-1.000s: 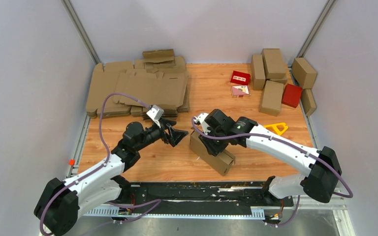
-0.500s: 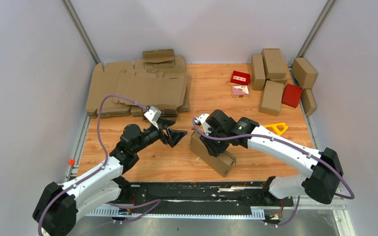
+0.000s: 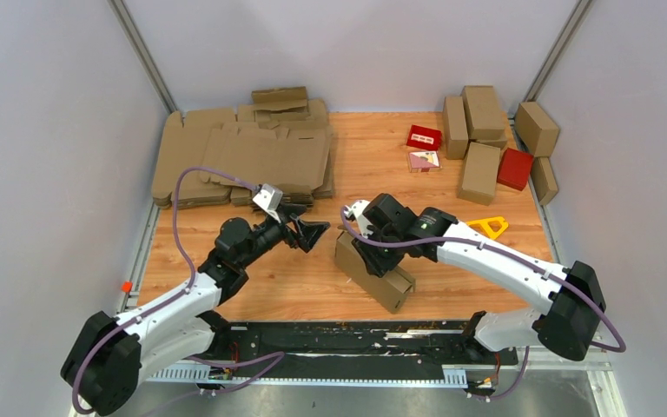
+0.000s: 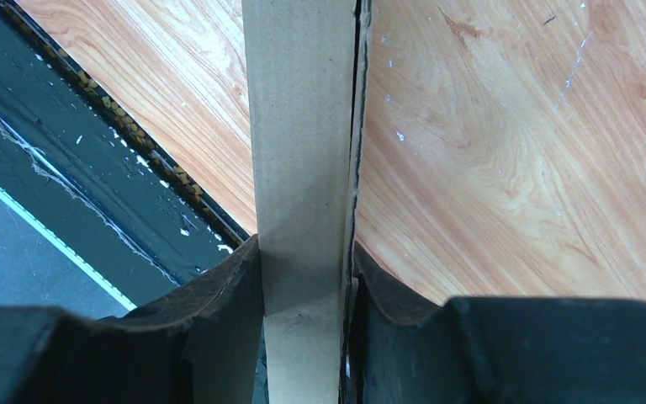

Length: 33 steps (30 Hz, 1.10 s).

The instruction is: Fold the paper box

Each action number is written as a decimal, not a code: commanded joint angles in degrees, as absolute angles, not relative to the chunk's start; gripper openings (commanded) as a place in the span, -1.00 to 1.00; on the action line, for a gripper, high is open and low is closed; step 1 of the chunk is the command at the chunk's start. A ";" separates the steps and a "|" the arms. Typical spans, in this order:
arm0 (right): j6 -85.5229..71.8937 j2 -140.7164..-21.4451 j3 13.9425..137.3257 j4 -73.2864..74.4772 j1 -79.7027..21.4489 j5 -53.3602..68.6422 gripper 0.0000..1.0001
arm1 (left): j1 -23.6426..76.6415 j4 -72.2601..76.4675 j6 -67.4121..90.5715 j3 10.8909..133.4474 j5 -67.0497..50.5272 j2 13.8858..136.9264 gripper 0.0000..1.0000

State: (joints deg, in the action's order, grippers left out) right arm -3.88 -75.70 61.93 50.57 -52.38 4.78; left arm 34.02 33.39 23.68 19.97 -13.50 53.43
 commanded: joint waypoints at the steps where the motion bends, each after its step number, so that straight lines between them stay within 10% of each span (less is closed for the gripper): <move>1: -5.10 -74.68 61.77 47.73 -52.65 5.24 -0.44 | 33.83 43.03 23.70 17.58 -13.70 54.50 0.98; 18: -3.58 -72.68 59.92 45.86 -52.65 7.30 -0.38 | 33.83 54.79 24.56 18.39 -27.34 63.54 0.90; 33: -3.13 -74.23 60.80 44.73 -52.65 8.47 0.04 | 33.83 49.31 22.57 23.14 -31.78 69.37 0.41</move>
State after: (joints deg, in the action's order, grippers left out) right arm -3.88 -74.54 59.94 47.55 -52.38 7.49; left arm 34.02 49.23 24.01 20.47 -30.15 69.60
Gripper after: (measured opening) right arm 0.495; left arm 0.736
